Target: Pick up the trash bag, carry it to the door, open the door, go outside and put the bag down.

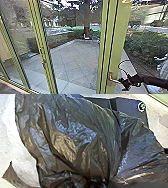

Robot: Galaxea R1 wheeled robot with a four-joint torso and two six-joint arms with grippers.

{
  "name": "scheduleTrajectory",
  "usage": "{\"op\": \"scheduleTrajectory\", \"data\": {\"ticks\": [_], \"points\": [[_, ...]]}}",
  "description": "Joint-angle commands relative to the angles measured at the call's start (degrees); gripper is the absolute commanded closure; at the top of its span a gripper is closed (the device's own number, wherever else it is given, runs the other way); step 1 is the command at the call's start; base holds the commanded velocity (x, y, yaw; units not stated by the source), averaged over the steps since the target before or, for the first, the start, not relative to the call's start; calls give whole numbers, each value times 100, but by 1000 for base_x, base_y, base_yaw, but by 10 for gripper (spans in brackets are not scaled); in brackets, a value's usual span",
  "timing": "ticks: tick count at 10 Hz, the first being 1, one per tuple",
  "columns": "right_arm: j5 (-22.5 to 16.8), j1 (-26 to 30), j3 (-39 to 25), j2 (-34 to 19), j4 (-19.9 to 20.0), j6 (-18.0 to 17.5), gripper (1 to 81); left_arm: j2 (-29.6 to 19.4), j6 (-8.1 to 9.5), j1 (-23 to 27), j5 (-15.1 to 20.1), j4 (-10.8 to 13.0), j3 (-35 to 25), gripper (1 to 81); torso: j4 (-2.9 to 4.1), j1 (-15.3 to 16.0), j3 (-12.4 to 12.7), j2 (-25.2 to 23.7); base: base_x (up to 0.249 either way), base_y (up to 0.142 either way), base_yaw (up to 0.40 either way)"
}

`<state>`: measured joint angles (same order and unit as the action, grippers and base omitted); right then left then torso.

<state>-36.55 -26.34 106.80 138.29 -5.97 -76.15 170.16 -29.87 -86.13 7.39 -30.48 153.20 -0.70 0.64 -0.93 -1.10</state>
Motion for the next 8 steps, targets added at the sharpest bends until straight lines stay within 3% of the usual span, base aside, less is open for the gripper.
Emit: {"op": "scheduleTrajectory", "data": {"ticks": [1,8], "points": [[-977,195,-64,228,-27,31,10,45,-19,241,465,-20,-18,811,0,0,0,0,0,0,0],[-880,-491,920,1283,-123,101,10,54,-37,197,413,-11,-18,811,-2,-5,5,-5,0,0,0]]}}
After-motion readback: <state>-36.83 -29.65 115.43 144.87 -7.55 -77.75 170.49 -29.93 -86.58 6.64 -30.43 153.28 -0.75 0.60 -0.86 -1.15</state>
